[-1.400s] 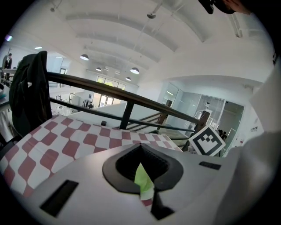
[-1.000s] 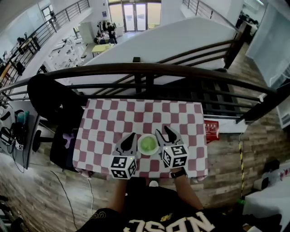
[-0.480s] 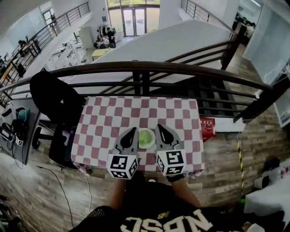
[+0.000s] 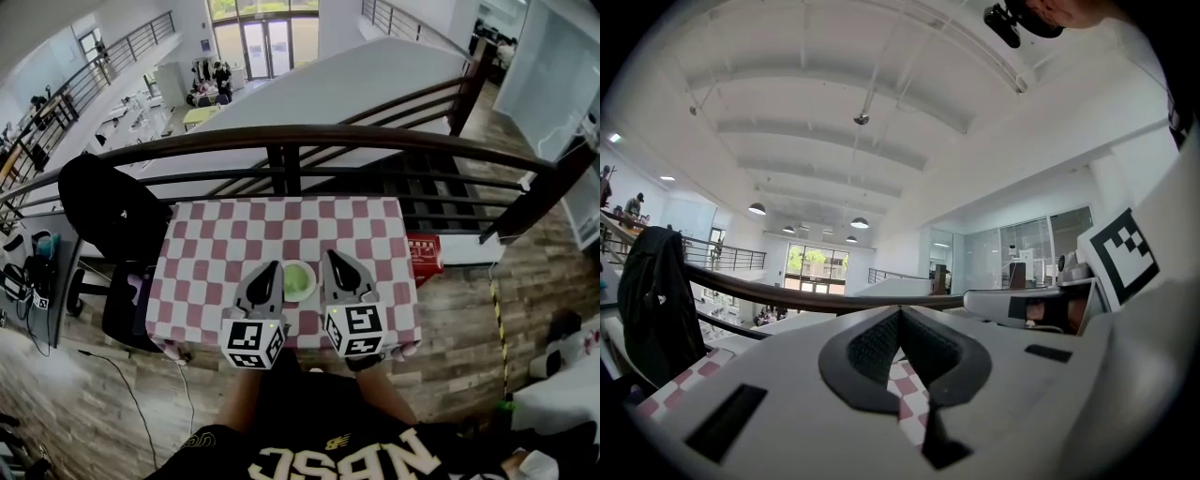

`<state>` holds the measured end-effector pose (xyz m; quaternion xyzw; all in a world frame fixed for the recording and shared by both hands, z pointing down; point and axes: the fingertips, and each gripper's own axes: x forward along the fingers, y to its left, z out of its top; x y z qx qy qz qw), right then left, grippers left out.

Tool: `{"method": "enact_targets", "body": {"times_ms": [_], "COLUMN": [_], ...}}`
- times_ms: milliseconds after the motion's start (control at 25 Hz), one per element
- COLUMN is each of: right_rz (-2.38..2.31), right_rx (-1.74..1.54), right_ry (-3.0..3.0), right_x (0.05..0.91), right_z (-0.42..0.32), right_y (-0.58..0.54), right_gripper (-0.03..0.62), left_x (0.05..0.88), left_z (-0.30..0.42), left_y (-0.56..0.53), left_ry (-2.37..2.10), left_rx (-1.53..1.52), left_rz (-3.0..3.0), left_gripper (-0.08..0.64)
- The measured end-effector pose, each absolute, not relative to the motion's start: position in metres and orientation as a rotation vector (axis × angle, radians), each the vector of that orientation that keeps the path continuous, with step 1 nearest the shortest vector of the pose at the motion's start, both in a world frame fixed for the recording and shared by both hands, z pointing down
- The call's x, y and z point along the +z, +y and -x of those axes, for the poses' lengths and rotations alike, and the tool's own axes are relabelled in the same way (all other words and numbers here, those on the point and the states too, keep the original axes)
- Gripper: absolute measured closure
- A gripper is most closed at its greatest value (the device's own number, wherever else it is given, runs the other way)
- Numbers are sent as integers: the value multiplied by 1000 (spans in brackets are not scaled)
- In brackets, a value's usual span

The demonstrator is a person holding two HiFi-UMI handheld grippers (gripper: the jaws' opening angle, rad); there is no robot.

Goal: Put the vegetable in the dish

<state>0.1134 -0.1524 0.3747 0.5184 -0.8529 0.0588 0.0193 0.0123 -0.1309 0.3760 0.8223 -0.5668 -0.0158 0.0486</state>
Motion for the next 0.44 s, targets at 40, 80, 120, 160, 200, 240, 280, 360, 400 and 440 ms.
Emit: {"method": "enact_targets", "body": {"times_ms": [40, 80, 120, 160, 200, 240, 280, 360, 400, 440], "right_rz": [-1612, -1615, -1616, -1613, -1607, -1595, -1583, -1561, -1553, -1544], "right_rx": [186, 191, 196, 201, 206, 211, 218, 229, 235, 240], "right_ry": [-2645, -2644, -2645, -2650, -2658, -2670, -2683, -2697, -2700, -2702], "right_x": [376, 376, 376, 376, 376, 376, 376, 377, 379, 380], "right_z": [-114, -115, -115, -115, -114, -113, -111, -109, -108, -107], "right_y": [-153, -153, -154, -154, -154, -154, -155, -156, -157, -158], "right_gripper": [577, 577, 577, 577, 577, 577, 577, 577, 577, 577], "left_x": [377, 378, 379, 380, 381, 382, 382, 384, 385, 386], "left_z": [-12, -11, -11, -10, -9, -8, -8, -7, -7, -8], "left_y": [-130, -129, -128, -128, -128, -129, -130, -133, -134, -136], "left_ry": [-1728, -1729, -1730, -1731, -1732, -1733, -1735, -1739, -1739, -1739], "left_rx": [-46, -41, -36, -32, -29, -28, -28, -26, -23, -21], "left_rz": [-2505, -2503, -2500, -2497, -2493, -2489, -2485, -2479, -2476, -2473], "left_gripper": [543, 543, 543, 543, 543, 543, 543, 543, 543, 543]}}
